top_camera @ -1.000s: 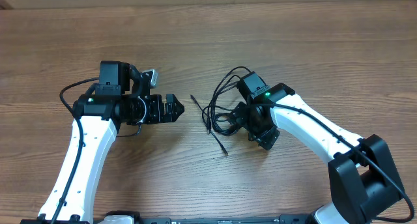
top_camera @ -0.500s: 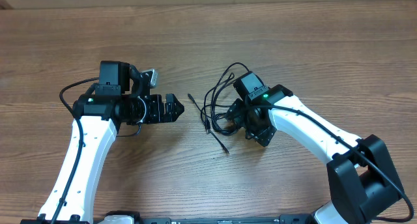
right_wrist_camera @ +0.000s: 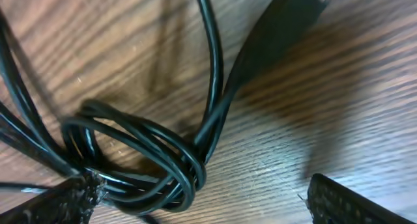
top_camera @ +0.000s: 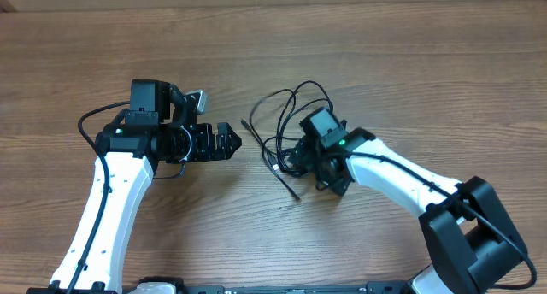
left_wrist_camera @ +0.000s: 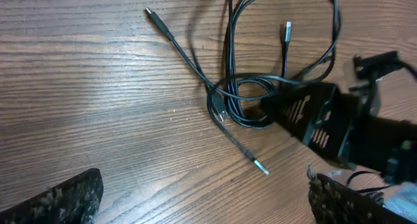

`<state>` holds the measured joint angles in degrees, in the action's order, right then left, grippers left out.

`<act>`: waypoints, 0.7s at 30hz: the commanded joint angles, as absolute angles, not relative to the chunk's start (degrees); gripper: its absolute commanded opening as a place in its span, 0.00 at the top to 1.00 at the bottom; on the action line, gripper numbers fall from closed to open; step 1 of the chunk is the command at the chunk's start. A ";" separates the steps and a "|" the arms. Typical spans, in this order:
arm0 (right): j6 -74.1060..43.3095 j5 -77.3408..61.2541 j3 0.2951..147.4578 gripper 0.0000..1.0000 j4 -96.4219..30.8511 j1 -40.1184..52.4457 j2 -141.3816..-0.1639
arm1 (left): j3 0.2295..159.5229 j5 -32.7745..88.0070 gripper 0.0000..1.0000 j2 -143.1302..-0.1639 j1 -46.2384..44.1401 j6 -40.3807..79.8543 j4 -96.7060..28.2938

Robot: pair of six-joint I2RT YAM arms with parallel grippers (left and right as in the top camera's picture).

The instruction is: Untangle cables

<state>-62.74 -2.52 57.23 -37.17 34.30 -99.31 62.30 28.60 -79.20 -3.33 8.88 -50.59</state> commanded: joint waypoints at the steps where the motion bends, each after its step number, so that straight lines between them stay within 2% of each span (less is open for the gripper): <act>1: -62.61 -1.39 54.94 0.00 -35.20 35.00 -99.15 | 62.72 28.05 0.00 -79.40 -3.40 9.43 -50.35; 7: -62.63 0.97 53.52 0.07 -34.63 34.98 -99.15 | 62.72 28.05 0.00 -79.40 -3.40 9.43 -50.35; 14: -62.61 1.89 52.45 0.23 -34.52 34.98 -99.79 | 62.72 28.10 0.00 -79.40 -3.40 9.43 -50.35; 19: -62.59 0.86 52.45 0.26 -34.30 34.98 -103.96 | 62.72 28.10 0.00 -79.40 -3.40 9.45 -50.48; 21: -62.61 -0.36 52.45 0.33 -33.98 34.98 -104.73 | 62.72 28.10 0.00 -79.40 -3.40 9.43 -50.59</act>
